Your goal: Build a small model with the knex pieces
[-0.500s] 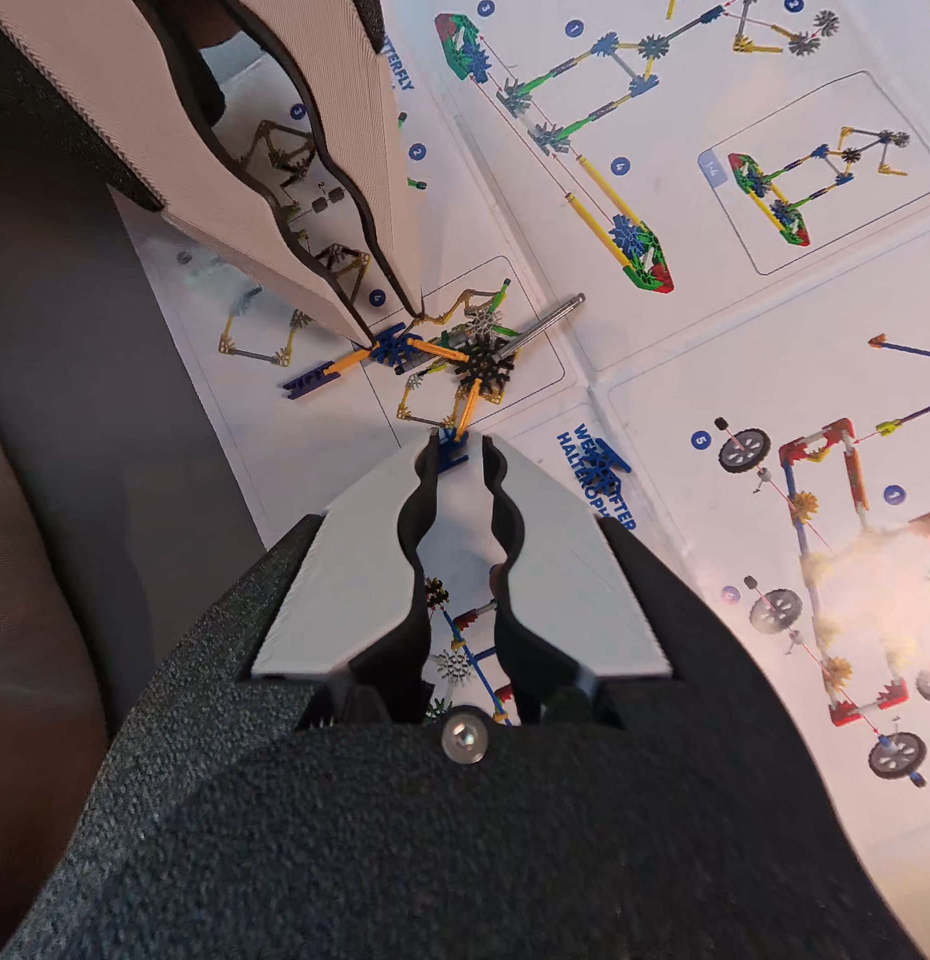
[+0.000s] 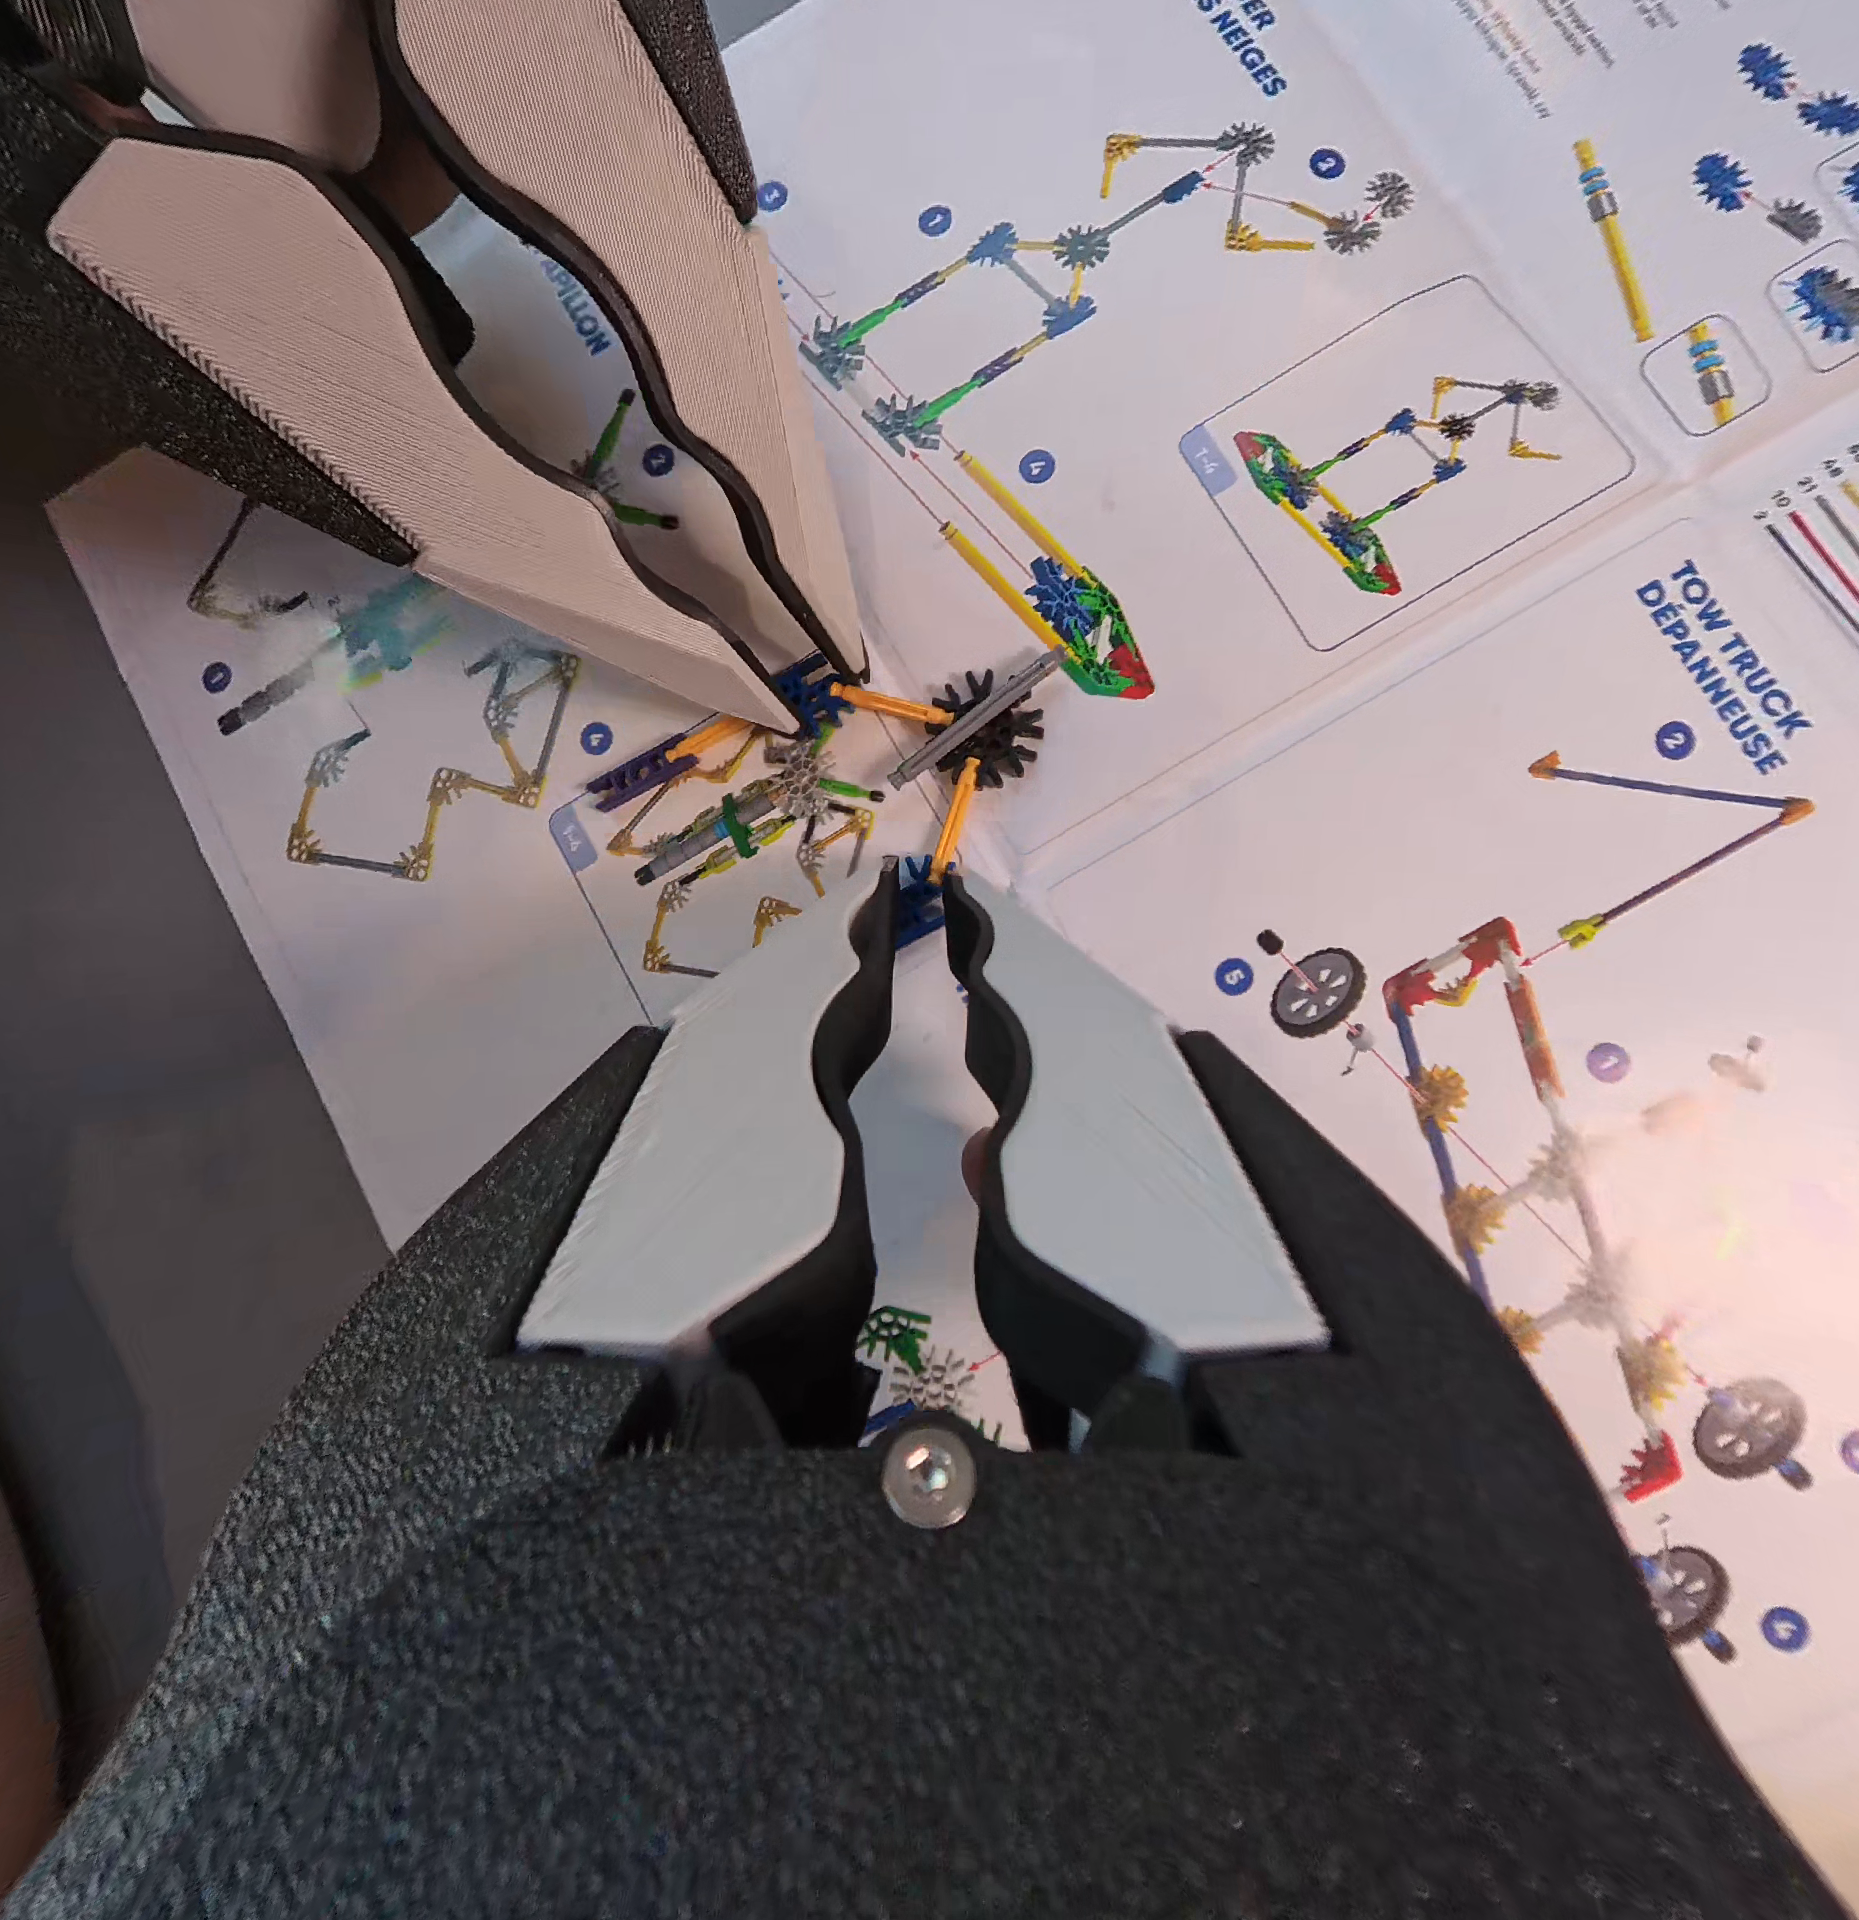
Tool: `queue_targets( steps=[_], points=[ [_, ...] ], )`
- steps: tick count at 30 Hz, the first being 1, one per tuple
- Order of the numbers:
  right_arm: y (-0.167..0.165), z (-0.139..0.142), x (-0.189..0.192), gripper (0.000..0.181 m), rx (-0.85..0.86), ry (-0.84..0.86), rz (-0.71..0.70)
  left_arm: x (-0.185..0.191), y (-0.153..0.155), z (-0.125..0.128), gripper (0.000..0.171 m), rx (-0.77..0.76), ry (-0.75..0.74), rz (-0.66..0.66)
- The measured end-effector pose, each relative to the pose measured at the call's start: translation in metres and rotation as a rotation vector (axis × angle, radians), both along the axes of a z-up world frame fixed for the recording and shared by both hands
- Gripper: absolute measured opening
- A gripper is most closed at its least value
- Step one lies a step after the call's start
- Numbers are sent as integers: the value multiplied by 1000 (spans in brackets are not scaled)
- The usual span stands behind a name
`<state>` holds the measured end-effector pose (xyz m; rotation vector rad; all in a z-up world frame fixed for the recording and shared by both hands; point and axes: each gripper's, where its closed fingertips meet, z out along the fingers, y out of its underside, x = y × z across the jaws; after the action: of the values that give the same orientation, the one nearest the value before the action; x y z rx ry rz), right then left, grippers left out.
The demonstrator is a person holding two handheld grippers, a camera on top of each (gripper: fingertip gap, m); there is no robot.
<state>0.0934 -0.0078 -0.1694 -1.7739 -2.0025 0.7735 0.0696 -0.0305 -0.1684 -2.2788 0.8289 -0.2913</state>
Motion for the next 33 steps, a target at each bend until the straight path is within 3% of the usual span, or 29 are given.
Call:
queue_targets(
  steps=[18,26,33],
  points=[
    [-1,1,4,9,-12,1,20,-12,27,8,11,23,-101,64],
    [-2,16,0,17,-47,68,27,-9,41,9,11,25,-105,58],
    [-10,7,-13,22,38,63,19,-16,43,11,11,51,-103,103]
  ],
)
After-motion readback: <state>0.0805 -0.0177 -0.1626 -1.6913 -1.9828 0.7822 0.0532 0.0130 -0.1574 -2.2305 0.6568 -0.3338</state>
